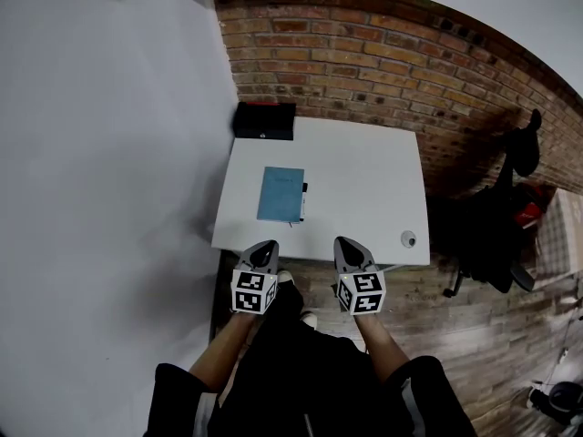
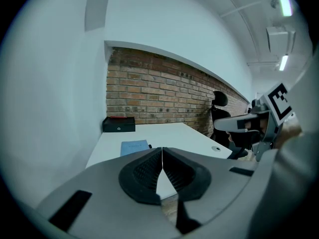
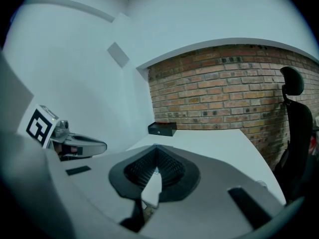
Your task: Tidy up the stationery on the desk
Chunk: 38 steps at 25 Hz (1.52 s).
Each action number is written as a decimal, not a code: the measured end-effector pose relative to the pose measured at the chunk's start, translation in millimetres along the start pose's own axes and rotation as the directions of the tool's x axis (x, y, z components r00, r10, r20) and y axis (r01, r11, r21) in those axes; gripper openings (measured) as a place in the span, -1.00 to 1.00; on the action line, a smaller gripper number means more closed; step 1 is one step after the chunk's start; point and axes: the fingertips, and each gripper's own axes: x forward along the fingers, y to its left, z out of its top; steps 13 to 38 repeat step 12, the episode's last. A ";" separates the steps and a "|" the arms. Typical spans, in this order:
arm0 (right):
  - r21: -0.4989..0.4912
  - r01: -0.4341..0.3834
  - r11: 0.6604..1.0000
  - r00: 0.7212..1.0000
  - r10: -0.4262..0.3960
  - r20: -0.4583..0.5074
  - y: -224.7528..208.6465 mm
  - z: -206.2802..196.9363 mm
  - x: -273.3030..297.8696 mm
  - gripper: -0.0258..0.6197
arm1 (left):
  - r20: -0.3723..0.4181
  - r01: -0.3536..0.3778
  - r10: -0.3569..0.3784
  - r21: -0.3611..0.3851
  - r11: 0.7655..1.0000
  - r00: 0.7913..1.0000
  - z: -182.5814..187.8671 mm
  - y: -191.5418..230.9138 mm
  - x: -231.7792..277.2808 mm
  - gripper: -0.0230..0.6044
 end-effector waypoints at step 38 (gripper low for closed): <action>0.036 0.000 0.999 1.000 0.001 -0.004 -1.7 -4.7 -9.1 -0.85 | -0.033 0.018 -0.018 0.010 1.000 0.999 -5.8 -14.1 -1.7 -0.88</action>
